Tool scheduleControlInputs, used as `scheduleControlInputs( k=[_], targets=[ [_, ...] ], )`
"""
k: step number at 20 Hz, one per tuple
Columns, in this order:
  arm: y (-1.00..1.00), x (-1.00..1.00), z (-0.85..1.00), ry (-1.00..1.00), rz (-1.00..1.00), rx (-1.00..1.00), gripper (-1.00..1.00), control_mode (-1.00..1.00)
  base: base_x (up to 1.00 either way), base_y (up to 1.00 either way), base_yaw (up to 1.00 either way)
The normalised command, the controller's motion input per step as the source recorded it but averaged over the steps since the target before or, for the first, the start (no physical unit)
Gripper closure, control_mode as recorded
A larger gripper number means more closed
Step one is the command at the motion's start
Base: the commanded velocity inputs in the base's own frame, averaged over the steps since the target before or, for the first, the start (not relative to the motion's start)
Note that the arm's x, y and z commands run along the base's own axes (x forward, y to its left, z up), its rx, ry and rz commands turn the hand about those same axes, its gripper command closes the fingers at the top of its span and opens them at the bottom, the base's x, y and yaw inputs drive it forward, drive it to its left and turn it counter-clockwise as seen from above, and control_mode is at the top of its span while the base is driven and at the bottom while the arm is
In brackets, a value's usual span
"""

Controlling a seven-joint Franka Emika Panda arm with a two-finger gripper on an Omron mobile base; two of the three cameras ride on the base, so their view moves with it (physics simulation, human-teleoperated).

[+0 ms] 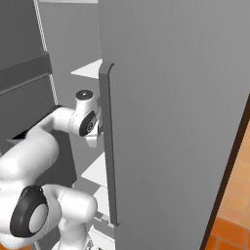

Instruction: Take the meat container that has the steak and place it on the second highest rack of the freezer. Then take the vegetable container that has the corn and avocado and place it on the highest rack of the freezer.

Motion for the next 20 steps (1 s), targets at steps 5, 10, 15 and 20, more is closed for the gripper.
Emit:
scheduleControlInputs(
  k=[5,10,15,20],
  targets=[
    [-0.01,0.45,0.00,0.00,-0.04,0.00,1.00,-1.00,0.00,0.00,0.00],
    [0.00,0.33,-0.11,0.00,-0.01,-0.01,1.00,-1.00,0.00,0.00,0.00],
    [-0.04,0.25,-0.36,0.04,0.00,-0.01,1.00,-1.00,0.00,0.00,0.00],
    [-0.08,0.42,-0.04,0.01,0.00,0.00,1.00,-1.00,0.00,0.00,0.00]
  ],
)
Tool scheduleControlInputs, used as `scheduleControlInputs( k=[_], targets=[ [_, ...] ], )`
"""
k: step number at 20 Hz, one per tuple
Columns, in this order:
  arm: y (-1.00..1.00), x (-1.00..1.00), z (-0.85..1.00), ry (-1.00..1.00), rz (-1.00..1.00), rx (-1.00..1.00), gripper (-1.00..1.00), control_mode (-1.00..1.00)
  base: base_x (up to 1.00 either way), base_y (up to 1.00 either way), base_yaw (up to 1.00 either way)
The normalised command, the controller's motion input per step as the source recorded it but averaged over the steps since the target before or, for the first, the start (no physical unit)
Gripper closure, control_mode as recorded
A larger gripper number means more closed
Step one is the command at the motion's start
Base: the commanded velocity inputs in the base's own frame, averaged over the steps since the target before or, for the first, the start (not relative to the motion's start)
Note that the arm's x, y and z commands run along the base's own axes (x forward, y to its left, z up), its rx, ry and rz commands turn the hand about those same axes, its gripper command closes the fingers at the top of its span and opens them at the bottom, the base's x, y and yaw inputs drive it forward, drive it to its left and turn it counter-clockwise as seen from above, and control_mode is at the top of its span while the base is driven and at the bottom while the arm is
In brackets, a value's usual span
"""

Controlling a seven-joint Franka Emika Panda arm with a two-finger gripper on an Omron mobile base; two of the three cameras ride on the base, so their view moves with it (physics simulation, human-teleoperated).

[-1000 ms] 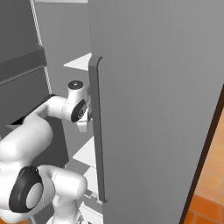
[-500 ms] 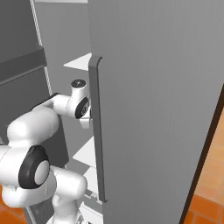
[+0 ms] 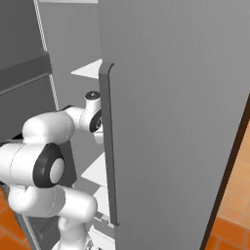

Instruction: Take the meat container that has the steak and place it on the second highest rack of the freezer. Then take the vegetable container that has the corn and avocado and place it on the highest rack of the freezer.

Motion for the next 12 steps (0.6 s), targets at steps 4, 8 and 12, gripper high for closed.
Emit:
scheduleControlInputs(
  k=[4,8,12],
  targets=[
    [0.00,0.52,-0.06,0.00,0.00,0.00,1.00,-1.00,0.00,0.00,0.00],
    [0.00,0.31,-0.38,0.00,0.00,-0.02,1.00,-1.00,0.00,0.00,0.00],
    [0.00,0.22,-0.34,0.00,0.00,-0.04,1.00,-1.00,0.00,0.00,0.00]
  ],
)
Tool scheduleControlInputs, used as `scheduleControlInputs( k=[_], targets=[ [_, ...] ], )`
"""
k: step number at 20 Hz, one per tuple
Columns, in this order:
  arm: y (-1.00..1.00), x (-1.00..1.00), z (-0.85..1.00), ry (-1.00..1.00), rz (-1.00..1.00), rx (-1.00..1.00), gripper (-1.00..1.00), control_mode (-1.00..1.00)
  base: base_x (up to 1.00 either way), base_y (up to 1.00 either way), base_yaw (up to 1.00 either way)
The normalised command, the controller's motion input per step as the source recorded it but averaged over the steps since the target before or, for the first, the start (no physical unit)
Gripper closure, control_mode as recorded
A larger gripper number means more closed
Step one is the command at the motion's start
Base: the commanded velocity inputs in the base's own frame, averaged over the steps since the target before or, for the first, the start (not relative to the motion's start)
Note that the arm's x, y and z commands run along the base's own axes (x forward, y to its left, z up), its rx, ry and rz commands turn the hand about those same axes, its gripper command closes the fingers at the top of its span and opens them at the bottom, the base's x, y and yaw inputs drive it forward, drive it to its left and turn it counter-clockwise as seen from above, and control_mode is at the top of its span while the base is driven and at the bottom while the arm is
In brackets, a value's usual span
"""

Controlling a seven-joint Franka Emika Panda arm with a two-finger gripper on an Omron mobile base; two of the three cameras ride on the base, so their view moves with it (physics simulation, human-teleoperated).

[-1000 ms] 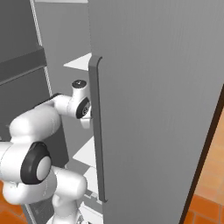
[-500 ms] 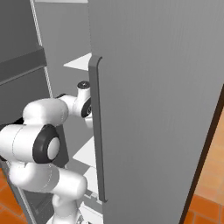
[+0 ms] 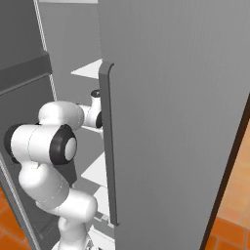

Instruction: Take the meat container that has the steak and place it on the second highest rack of the freezer. Then take the vegetable container that has the corn and avocado and place it on the highest rack of the freezer.

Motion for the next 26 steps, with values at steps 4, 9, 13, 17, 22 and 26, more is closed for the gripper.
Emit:
scheduleControlInputs(
  k=[4,9,13,17,22,26],
  targets=[
    [0.00,0.05,-0.23,-0.01,0.00,-0.05,-1.00,-1.00,0.00,0.00,0.00],
    [0.00,0.00,0.00,-0.03,0.00,0.00,-1.00,-1.00,0.00,0.00,0.00],
    [0.00,-0.17,0.22,-0.01,0.00,0.00,-1.00,-1.00,0.00,0.00,0.00],
    [0.00,-0.35,0.43,-0.01,0.00,0.00,-1.00,-1.00,0.00,0.00,0.00],
    [0.01,-0.70,0.35,0.00,0.00,0.00,-1.00,-1.00,0.00,0.00,0.00],
    [0.00,-0.83,-0.03,-0.01,0.00,0.00,-1.00,-1.00,0.00,0.00,0.00]
  ],
)
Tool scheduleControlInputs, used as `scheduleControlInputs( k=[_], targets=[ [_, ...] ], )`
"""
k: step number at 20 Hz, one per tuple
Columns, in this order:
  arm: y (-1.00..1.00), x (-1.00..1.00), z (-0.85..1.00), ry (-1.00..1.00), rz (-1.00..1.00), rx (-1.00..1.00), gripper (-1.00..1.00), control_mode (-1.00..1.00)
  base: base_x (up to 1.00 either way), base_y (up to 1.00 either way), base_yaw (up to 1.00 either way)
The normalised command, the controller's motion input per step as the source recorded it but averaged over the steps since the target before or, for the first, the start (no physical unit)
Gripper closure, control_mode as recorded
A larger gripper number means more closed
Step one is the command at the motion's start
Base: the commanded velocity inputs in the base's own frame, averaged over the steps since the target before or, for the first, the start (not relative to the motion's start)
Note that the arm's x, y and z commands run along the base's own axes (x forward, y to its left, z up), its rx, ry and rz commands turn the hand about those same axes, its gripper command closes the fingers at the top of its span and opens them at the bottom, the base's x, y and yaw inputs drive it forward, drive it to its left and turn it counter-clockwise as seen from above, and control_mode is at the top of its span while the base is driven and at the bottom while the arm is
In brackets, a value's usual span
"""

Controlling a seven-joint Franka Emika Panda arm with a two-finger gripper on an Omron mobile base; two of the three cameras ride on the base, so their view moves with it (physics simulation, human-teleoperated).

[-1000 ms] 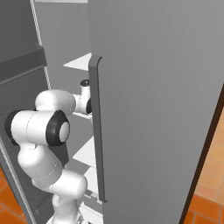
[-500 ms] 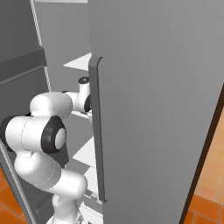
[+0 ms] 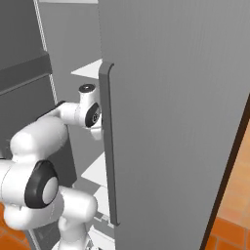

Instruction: Take the meat container that has the steak and place it on the second highest rack of the freezer. Then take the vegetable container that has the corn and avocado and place it on the highest rack of the freezer.

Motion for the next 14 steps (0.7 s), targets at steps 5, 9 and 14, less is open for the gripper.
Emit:
scheduleControlInputs(
  k=[5,9,14],
  targets=[
    [0.00,-0.78,0.24,-0.03,0.00,0.00,-1.00,-1.00,0.00,0.00,0.00],
    [0.00,-0.95,0.63,0.00,0.00,0.00,-1.00,-1.00,0.00,0.00,0.00],
    [0.09,-1.00,0.83,0.06,0.00,0.00,-1.00,-1.00,0.00,0.00,0.00]
  ],
)
